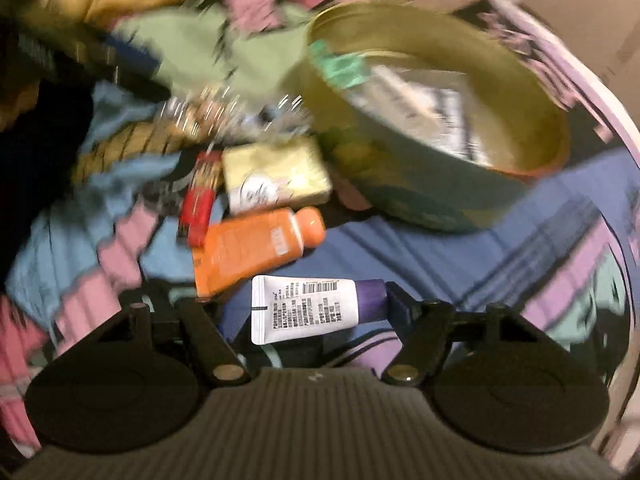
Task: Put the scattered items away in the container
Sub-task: 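Grasp the white tube with purple cap with the right gripper, then carry the white tube over the tin and open the right gripper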
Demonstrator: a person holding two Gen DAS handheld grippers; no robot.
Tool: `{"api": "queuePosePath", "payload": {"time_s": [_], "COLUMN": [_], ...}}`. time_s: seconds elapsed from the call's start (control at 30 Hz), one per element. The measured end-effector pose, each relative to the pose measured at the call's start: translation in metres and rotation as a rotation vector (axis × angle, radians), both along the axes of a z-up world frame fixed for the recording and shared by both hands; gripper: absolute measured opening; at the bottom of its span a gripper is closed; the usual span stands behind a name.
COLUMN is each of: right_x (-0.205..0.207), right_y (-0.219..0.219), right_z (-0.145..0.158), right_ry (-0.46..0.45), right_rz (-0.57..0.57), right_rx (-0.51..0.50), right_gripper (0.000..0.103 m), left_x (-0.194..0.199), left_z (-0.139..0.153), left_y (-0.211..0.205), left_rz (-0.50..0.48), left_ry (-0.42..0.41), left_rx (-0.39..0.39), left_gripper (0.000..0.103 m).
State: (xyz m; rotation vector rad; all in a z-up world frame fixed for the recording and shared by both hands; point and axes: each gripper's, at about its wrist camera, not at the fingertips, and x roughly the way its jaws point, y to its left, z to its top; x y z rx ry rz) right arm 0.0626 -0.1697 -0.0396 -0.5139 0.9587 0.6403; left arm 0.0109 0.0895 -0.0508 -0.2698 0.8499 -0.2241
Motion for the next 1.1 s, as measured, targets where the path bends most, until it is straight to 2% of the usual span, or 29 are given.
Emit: {"api": "queuePosePath", "payload": {"time_s": [0.17,0.3,0.7,1.1], "right_x": [-0.005,0.001,0.03,0.052], "right_y": [-0.006,-0.011,-0.007,0.008], "right_z": [0.022,0.04,0.07,0.089], "right_ry": [-0.023,-0.045,-0.125,-0.14], "right_rz": [-0.192,-0.277,-0.372,-0.373], "right_rx": [0.151,0.234,0.268,0.268], "right_gripper": [0.072,0.072,0.072,0.072], "left_x": [0.004,0.005,0.003,0.004], "left_z": [-0.008,-0.012,-0.012,-0.015], "left_y": [-0.003,-0.005,0.002,0.004], "left_rz": [0.0,-0.008,0.012,0.025], "left_ry": [0.018,0.001,-0.061,-0.072], "left_rx": [-0.031,-0.066,-0.18,-0.218], "left_gripper": [0.095,0.095,0.095,0.095]}}
